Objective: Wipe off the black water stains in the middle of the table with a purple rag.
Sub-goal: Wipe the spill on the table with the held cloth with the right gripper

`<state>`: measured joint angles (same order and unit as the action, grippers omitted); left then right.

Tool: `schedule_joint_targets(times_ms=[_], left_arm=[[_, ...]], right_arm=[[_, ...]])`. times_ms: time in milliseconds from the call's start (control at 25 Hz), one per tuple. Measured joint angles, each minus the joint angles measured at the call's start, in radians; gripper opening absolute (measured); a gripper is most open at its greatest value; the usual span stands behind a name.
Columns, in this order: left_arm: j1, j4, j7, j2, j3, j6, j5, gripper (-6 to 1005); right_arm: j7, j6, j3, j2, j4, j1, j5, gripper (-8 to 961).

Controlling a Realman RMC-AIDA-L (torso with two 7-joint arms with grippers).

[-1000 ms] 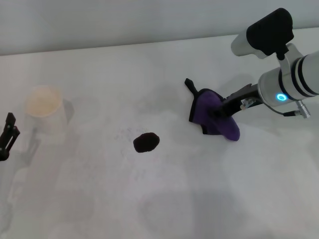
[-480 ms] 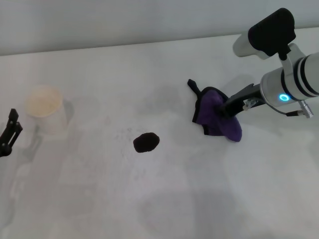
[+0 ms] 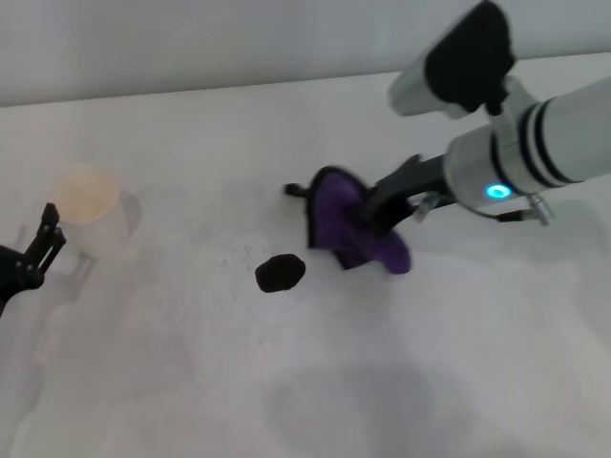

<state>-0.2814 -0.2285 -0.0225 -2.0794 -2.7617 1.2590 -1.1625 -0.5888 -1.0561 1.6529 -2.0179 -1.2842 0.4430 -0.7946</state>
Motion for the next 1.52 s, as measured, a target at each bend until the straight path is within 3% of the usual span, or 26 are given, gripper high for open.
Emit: schedule_joint_targets(times_ms=[200, 400, 760, 960, 1280, 1520], left_arm=[[-0.019, 0.000, 0.000, 0.001, -0.003, 0.002, 0.004, 881], [-0.021, -0.006, -0.004, 0.001, 0.006, 0.003, -0.005, 880], [-0.031, -0.012, -0.076, 0.001, -0.002, 0.032, 0.006, 880], [-0.026, -0.014, -0.104, -0.003, 0.000, 0.033, 0.008, 880], [-0.026, -0.014, -0.117, -0.003, 0.002, 0.058, 0.041, 882], [-0.043, -0.003, -0.115, 0.001, 0.004, 0.099, 0.041, 880]], right_arm=[[-0.003, 0.035, 0.133, -0.003, -0.034, 0.006, -0.079, 125], [0.004, 0.172, 0.278, -0.006, 0.057, 0.040, -0.085, 121], [0.012, 0.413, 0.432, -0.010, 0.185, 0.046, -0.096, 117], [0.017, 0.505, 0.437, -0.009, 0.250, 0.052, -0.096, 117], [0.019, 0.548, 0.358, -0.004, 0.327, 0.060, -0.067, 115], [0.016, 0.555, 0.453, -0.006, 0.298, 0.061, -0.127, 113]])
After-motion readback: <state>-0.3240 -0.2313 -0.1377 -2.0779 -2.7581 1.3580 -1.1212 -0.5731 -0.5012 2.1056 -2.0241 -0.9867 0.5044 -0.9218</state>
